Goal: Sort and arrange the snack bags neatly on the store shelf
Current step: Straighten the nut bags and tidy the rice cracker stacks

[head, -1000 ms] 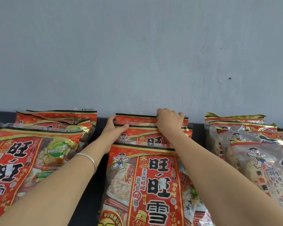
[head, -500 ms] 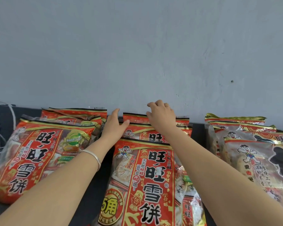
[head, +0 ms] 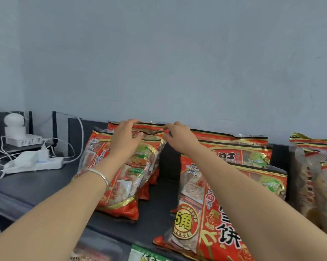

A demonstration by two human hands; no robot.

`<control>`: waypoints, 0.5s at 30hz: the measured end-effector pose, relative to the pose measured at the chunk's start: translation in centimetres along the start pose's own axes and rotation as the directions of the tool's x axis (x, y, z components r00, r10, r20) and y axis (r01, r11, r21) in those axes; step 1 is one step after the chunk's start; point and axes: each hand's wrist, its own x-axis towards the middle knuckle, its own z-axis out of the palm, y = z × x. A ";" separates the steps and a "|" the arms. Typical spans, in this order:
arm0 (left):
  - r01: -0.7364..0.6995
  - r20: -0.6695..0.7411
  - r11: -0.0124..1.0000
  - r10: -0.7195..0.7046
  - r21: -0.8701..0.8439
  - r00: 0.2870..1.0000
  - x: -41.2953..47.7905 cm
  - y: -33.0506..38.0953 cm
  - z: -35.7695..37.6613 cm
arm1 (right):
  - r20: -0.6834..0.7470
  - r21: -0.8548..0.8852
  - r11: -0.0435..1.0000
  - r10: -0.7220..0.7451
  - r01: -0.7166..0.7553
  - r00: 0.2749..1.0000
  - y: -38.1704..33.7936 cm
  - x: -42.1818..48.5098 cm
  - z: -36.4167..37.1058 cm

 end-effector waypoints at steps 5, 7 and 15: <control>0.125 0.013 0.989 -0.126 0.085 0.992 2.3 -7.2 -3.1 | -0.013 -0.051 0.999 0.014 -0.015 1.000 -4.8 3.1 2.5; 0.215 0.056 0.972 -0.221 0.090 0.974 3.2 -9.8 -3.9 | -0.025 -0.106 0.994 0.014 -0.017 1.000 -6.5 4.5 3.6; 0.565 0.487 0.740 -0.365 -0.366 0.793 4.5 -16.8 -3.9 | 0.076 -0.207 0.974 0.110 -0.092 0.991 -9.8 5.9 7.0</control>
